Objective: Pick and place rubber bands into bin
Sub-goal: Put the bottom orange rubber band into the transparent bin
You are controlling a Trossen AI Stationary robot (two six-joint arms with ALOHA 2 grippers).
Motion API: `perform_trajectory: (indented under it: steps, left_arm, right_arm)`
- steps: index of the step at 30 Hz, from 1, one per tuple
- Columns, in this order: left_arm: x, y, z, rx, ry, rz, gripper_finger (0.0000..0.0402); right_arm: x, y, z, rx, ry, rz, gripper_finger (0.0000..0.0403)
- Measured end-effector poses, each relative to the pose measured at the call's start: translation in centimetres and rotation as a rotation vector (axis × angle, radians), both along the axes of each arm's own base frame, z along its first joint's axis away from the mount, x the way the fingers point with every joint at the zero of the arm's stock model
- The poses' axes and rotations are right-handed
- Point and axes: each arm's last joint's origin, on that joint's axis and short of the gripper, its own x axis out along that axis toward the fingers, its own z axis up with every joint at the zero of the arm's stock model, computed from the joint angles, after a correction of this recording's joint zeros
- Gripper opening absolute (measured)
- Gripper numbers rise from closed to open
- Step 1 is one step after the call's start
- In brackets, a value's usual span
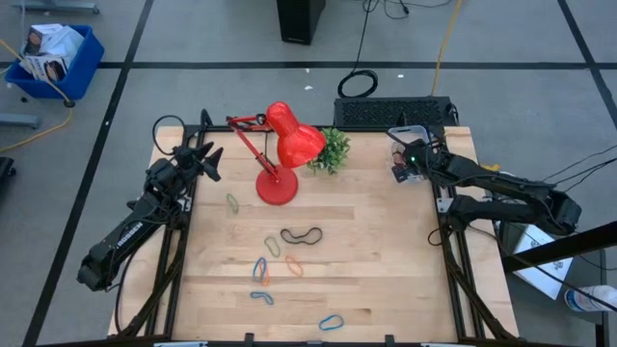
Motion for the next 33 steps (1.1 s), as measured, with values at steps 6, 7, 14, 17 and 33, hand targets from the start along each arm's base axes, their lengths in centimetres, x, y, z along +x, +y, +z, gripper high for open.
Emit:
perform_trajectory:
  steps: [6, 7, 14, 17, 33]
  left_arm:
    - [0.0, -0.01, 0.01, 0.001, 0.0, 0.0, 0.023]
    - [0.0, 0.0, 0.01, 0.0, 0.0, 0.0, 0.023]
    - [0.0, -0.01, 0.01, 0.0, -0.001, 0.0, 0.023]
    - [0.0, 0.0, 0.01, 0.0, -0.001, 0.0, 0.023]
    - [0.0, 0.0, 0.01, 0.0, -0.001, 0.0, 0.023]
  right_arm:
    - [0.0, 0.0, 0.0, 0.0, -0.001, -0.001, 0.0015]
    - [0.0, 0.0, 0.0, 0.0, -0.001, -0.001, 0.0015]
    - [0.0, 0.0, 0.0, 0.0, -0.001, -0.002, 0.0016]
    - [0.0, 0.0, 0.0, 0.0, -0.001, -0.002, 0.0016]
    - [-0.01, 0.0, -0.01, 0.0, -0.005, -0.008, 0.0048]
